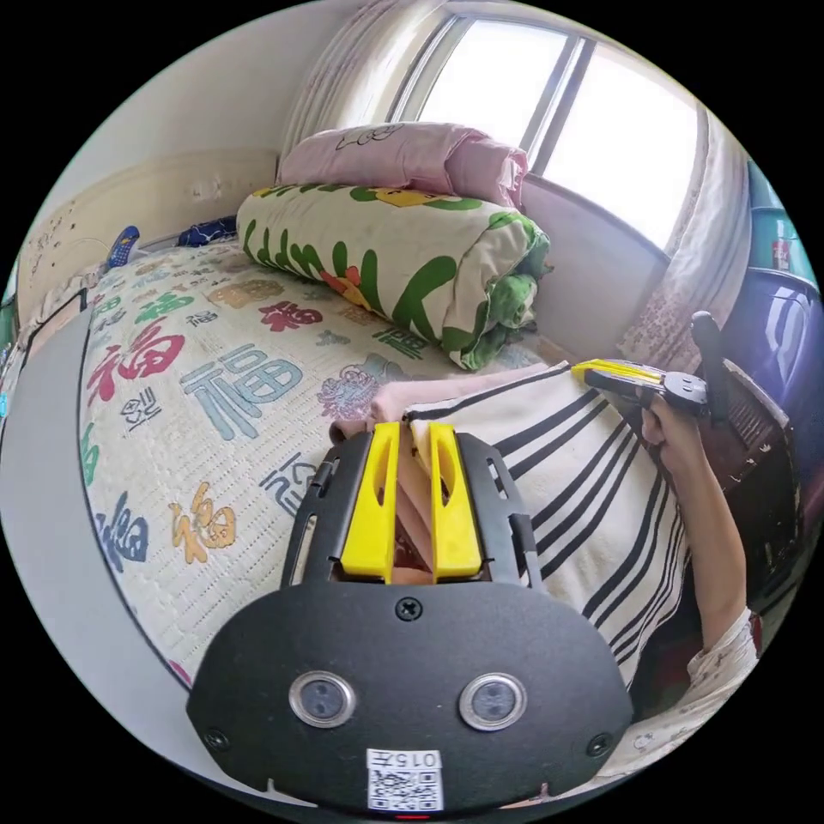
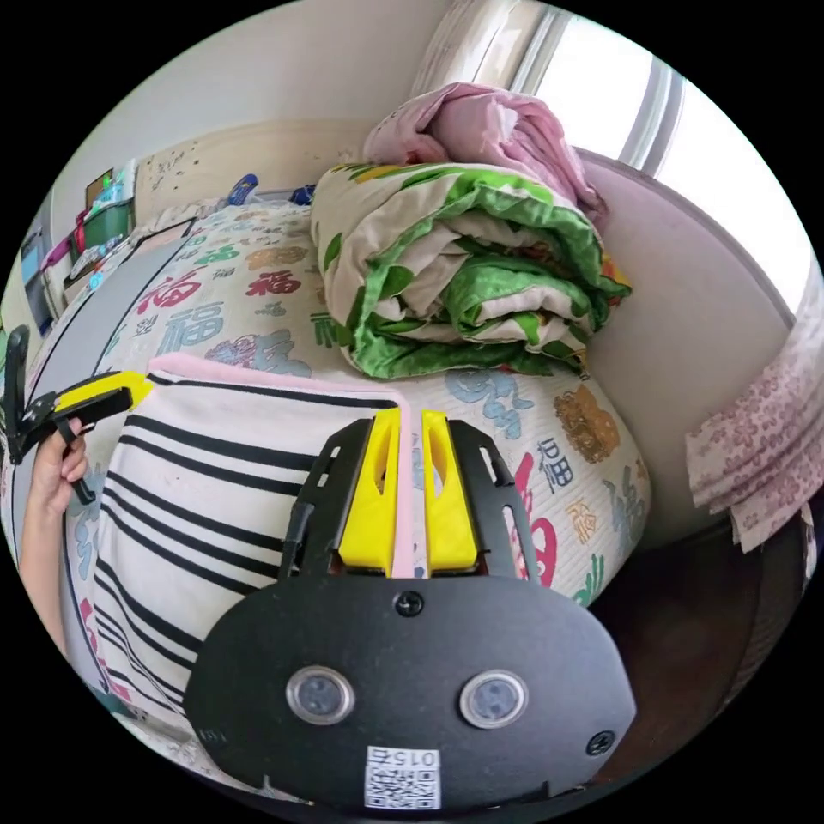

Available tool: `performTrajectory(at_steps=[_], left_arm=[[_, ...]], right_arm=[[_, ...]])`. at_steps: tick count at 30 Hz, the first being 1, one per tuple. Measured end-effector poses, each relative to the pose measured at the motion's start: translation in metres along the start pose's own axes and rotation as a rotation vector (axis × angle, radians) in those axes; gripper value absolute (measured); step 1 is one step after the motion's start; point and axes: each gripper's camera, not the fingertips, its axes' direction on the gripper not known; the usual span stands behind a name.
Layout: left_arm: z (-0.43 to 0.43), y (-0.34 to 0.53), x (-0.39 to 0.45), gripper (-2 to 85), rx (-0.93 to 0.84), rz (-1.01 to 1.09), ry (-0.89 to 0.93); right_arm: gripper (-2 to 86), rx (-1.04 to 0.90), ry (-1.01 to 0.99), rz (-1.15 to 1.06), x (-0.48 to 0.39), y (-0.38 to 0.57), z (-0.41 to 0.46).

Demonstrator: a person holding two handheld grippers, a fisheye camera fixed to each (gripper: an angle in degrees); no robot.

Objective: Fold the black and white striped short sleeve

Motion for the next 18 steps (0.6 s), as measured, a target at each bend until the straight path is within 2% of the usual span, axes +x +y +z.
performTrajectory(at_steps=[2, 6, 8, 9, 11, 15, 18], left_arm=[[-0.054, -0.006, -0.014, 5.0, 0.045, 0.032, -0.131], [-0.18, 0.008, -0.019, 5.6, 0.105, 0.173, -0.171], [-0.29, 0.045, -0.01, 6.4, 0.146, 0.289, -0.177], [-0.32, 0.058, -0.007, 6.7, 0.158, 0.317, -0.184], [-0.438, 0.128, 0.001, 7.8, 0.21, 0.403, -0.26], [-0.601, 0.266, -0.01, 6.8, 0.33, 0.356, -0.461], [-0.714, 0.39, -0.041, 7.4, 0.411, 0.123, -0.778]], right_arm=[[2.3, 0.063, -0.015, -0.002, 0.002, 0.008, -0.013], [2.5, 0.287, -0.124, -0.081, -0.018, 0.045, -0.066], [2.3, 0.473, -0.234, -0.192, -0.043, 0.094, -0.108], [2.1, 0.519, -0.259, -0.22, -0.05, 0.11, -0.118], [1.4, 0.713, -0.374, -0.317, -0.072, 0.18, -0.147], [-0.4, 0.962, -0.573, -0.426, -0.105, 0.291, -0.159], [-0.6, 1.067, -0.6, -0.377, -0.139, 0.352, -0.147]])
